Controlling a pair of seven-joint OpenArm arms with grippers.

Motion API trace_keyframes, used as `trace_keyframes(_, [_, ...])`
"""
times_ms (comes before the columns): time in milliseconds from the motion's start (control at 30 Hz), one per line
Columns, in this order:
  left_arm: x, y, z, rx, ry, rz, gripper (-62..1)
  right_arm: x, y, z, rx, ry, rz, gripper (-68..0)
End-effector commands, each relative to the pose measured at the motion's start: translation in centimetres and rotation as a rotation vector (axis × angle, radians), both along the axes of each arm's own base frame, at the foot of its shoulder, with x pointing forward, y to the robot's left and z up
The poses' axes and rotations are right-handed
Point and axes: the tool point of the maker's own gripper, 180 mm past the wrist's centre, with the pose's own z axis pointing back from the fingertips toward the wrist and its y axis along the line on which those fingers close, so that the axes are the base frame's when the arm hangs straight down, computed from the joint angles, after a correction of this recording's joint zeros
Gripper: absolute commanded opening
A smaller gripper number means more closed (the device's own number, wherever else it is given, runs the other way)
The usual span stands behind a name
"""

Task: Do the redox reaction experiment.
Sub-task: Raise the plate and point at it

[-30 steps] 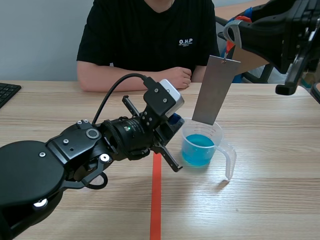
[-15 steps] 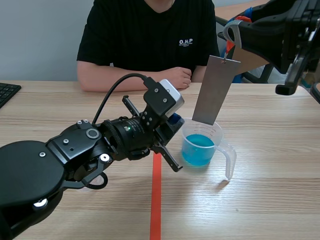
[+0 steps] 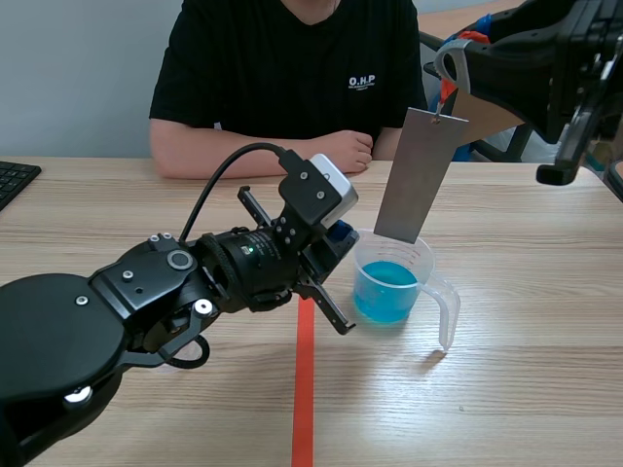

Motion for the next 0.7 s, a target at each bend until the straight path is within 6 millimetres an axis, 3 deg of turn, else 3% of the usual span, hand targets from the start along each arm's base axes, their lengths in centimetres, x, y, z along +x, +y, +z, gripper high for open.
trace_keyframes(0, [0.3,0.4,1.1,-0.015,-0.032,0.0,-56.0,-0.1,0.1,1.3,0.011,-0.036,0.015,-66.0])
trace_keyframes(267, [-2.6,4.1,1.2,0.032,-0.046,0.006,-56.0,-0.1,0.1,1.3,0.011,-0.036,0.015,-66.0])
trace_keyframes(667, [-9.1,12.5,2.0,0.106,-0.012,0.151,-56.0,-0.1,0.1,1.3,0.011,-0.036,0.015,-66.0])
